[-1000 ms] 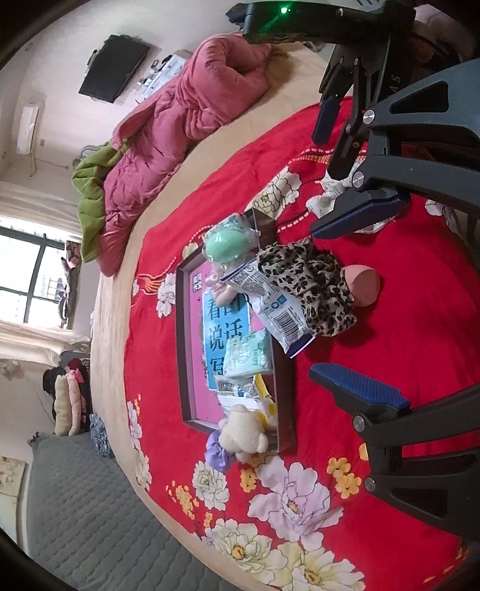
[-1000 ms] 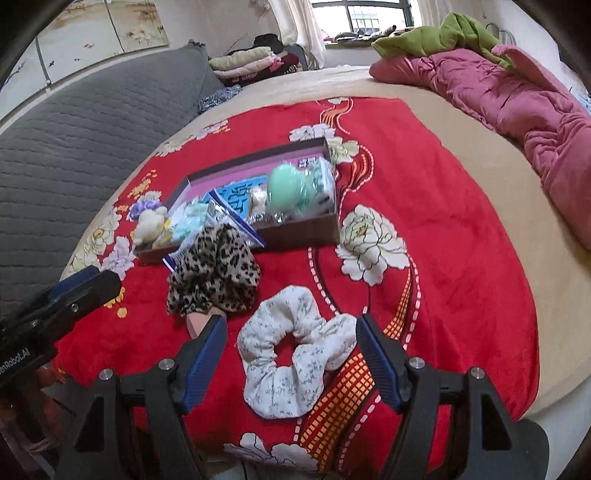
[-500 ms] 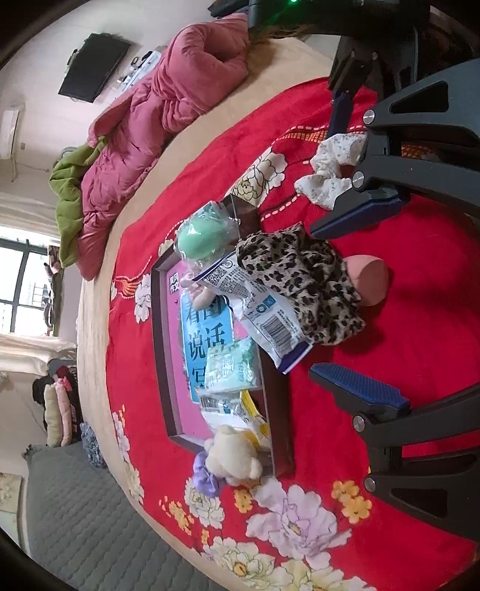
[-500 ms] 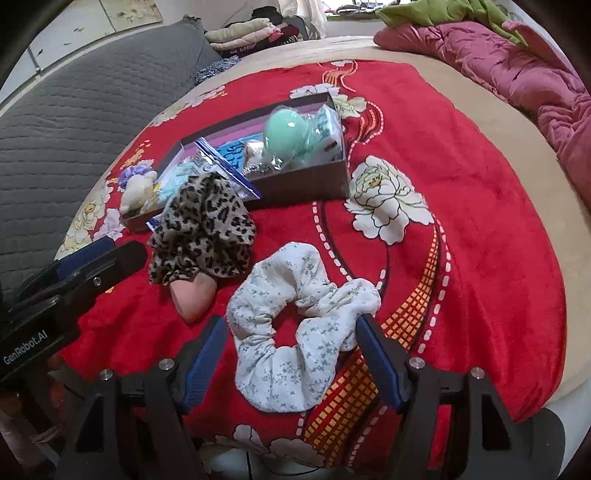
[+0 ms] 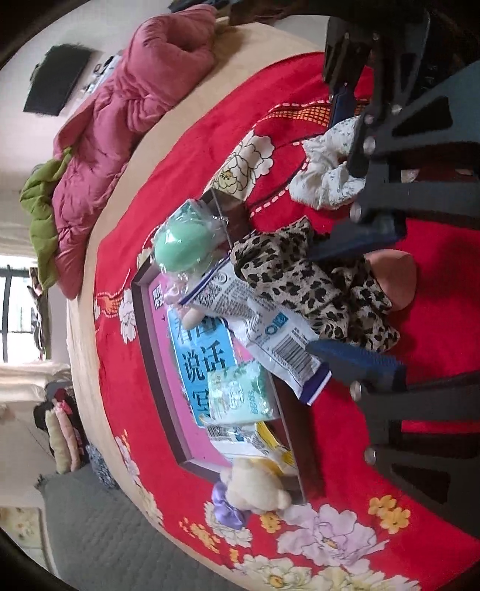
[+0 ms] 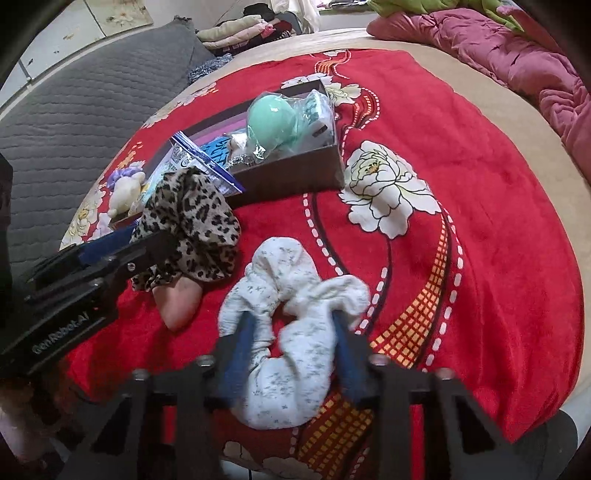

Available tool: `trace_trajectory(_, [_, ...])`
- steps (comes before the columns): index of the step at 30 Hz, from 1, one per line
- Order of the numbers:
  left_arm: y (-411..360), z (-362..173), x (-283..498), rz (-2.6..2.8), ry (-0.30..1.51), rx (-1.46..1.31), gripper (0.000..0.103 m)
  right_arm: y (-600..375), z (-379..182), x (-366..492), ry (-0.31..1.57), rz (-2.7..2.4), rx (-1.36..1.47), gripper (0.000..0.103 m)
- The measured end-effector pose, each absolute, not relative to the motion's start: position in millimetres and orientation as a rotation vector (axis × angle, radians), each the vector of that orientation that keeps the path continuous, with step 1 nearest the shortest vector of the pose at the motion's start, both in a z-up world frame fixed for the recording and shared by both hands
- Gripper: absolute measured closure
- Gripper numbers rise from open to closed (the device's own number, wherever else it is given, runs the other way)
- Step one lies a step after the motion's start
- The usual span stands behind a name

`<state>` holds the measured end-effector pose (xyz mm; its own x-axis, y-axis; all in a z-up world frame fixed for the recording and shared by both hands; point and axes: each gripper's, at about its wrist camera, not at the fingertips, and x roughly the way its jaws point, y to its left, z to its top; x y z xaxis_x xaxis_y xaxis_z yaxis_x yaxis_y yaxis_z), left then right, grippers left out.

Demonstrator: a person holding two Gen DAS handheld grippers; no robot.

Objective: Organize soft objects
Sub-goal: 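Grasp the leopard scrunchie with the left tool while the right tool grasps the white scrunchie, then carry the leopard scrunchie over the box with the left tool while the right tool carries the white scrunchie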

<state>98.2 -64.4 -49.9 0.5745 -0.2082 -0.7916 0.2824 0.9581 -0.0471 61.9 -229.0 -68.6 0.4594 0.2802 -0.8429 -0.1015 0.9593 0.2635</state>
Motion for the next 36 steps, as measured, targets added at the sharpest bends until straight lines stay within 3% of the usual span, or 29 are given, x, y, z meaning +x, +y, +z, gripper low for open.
trace_trajectory(5, [-64,-52,99,-0.311,0.912,0.062,0.085,-229,-71,65,1.072,0.252,0.174,0.087])
trace_trajectory(9, [-54,-51,96,-0.329,0.89,-0.005,0.094,-231,-63,63,1.031,0.246,0.142,0.091])
trace_trajectory(36, [-10,31,83,-0.248,0.706,-0.099,0.094,-213,38,56,0.674,0.284,0.05,0.092])
